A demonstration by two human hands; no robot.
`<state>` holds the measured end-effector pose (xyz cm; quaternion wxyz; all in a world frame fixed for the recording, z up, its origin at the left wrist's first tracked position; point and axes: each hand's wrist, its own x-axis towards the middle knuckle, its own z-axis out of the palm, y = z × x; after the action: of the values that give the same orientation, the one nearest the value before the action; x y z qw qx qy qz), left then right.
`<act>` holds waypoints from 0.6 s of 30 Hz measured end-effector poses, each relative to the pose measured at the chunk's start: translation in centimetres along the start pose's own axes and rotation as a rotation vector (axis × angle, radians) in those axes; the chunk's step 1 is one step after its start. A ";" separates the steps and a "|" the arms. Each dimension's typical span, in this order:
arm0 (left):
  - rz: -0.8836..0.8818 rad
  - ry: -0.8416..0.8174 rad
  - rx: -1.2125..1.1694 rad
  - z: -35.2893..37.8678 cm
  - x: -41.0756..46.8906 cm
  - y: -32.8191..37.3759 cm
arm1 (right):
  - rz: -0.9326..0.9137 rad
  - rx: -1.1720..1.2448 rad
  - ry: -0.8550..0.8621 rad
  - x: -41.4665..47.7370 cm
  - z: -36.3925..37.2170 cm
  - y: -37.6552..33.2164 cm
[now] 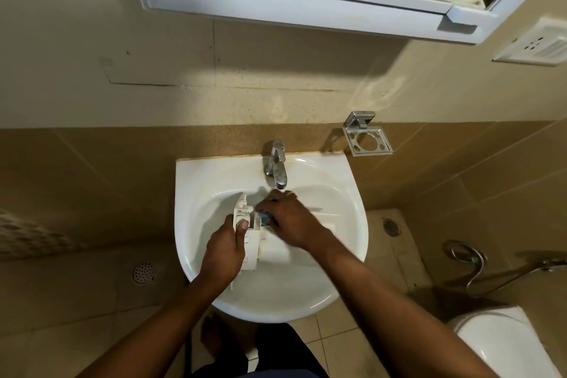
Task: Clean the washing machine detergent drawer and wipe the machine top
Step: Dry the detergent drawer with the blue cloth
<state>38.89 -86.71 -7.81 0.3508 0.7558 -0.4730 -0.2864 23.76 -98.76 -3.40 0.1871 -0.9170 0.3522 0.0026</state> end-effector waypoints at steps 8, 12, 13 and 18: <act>-0.037 0.048 0.000 -0.1 0.2 -0.2 | 0.055 0.016 0.059 -1.0 -0.5 0.0; -0.060 0.033 0.020 0.2 0.5 0.1 | 0.197 0.022 0.088 -5.5 -2.2 4.0; -0.063 0.032 0.023 0.2 0.6 0.1 | 0.239 0.032 0.111 -6.6 -2.7 5.2; -0.057 0.017 0.036 0.2 0.9 -0.2 | 0.447 -0.049 0.152 -10.3 -4.3 8.5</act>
<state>39.22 -87.57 -8.14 0.3327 0.7776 -0.4535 -0.2811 10.01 -99.39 -0.90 0.1328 -0.8179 0.5596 -0.0164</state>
